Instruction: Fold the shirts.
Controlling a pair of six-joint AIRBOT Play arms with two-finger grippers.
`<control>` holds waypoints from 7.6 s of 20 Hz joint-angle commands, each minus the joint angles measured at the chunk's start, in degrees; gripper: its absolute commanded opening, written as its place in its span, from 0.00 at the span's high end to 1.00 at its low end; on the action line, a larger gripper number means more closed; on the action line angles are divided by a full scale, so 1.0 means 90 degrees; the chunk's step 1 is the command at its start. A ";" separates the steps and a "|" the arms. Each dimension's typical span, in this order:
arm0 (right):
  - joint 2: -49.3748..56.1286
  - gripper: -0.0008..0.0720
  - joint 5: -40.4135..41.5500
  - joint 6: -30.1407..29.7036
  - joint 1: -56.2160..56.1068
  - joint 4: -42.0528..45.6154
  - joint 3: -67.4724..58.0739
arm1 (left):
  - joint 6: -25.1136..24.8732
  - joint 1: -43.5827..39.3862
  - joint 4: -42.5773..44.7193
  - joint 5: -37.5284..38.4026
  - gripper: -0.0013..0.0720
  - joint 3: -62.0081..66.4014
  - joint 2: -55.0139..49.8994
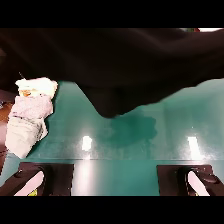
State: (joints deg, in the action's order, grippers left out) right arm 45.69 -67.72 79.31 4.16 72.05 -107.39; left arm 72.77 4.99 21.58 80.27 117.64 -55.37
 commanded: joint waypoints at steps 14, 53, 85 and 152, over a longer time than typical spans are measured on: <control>0.4029 0.96 -0.0051 -0.0100 -0.1860 -0.0141 0.1285 | -0.0090 -0.0002 0.2586 -0.2888 0.95 -0.7553 -0.0260; 0.3048 0.49 -0.0661 -0.0138 -0.1110 -0.0899 0.3820 | 0.0367 0.1226 0.3359 -0.2477 0.33 -0.6698 -0.3449; 0.2200 0.96 0.0372 -0.0112 -0.0712 -0.1605 0.8077 | -0.0469 0.1229 0.3582 -0.0913 0.95 -0.6696 -0.1717; 0.5039 0.96 0.0318 -0.0063 -0.0104 0.0316 0.3118 | -0.0913 0.0117 0.3116 -0.3126 0.95 -0.5255 -0.3689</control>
State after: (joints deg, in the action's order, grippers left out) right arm 91.39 -63.79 78.70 3.33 73.76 -82.87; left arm 63.75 6.15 48.29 51.18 72.29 -88.51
